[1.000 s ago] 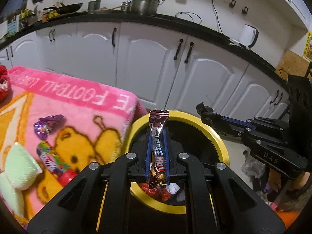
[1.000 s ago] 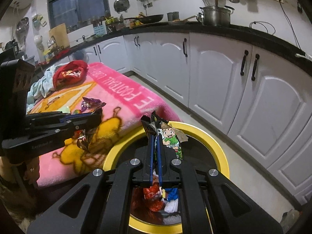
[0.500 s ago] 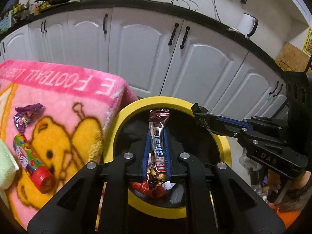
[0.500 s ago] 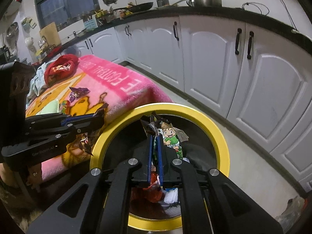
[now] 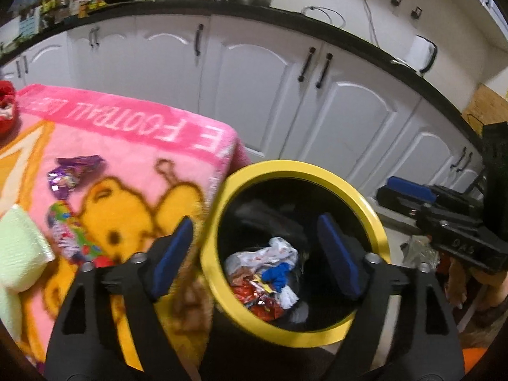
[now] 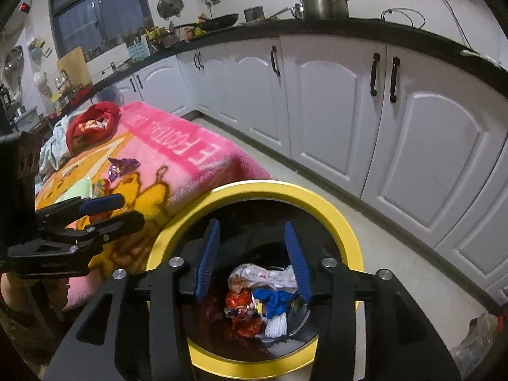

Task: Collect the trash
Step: 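Open both tools over the bin to drop the chocolate bar and wrapper, then move both tools back over the remaining trash on the blanket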

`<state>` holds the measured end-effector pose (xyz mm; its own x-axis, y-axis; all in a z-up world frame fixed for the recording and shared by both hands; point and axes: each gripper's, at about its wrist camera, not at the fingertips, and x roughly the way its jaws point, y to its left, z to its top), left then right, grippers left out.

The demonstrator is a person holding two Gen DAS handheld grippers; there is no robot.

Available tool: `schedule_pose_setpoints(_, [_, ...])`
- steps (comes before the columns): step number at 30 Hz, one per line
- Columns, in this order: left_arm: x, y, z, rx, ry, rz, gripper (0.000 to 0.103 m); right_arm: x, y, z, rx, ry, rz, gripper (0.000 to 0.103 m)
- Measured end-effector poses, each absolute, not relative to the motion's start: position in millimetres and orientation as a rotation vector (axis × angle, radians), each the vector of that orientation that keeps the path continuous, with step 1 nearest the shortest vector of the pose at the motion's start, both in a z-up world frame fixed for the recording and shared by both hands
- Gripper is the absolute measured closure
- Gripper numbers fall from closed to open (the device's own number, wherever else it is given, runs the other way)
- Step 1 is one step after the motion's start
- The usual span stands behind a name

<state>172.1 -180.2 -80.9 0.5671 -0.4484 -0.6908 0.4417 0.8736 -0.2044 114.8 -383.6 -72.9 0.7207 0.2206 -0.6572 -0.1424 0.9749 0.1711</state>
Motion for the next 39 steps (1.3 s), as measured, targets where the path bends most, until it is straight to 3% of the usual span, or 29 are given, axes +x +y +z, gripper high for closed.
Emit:
schedule_pose_setpoints(4, [167.7, -167.0, -70.5, -0.018, 0.787, -0.484, 0.011, 111.8, -375.1, -60.3, 0.092, 0.705, 0.214, 0.053])
schedule_pose_setpoints(15, [153.6, -131.6, -38.7, -0.028, 0.689, -0.401, 0.011, 104.0, -344.4, -31.3, 0.030, 0.627, 0.252, 0.038])
schedule_pose_setpoints(39, [120.4, -50.1, -9.8, -0.065, 0.573, -0.232, 0.011, 98.6, -250.6, -4.6, -0.106, 0.562, 0.415, 0.030])
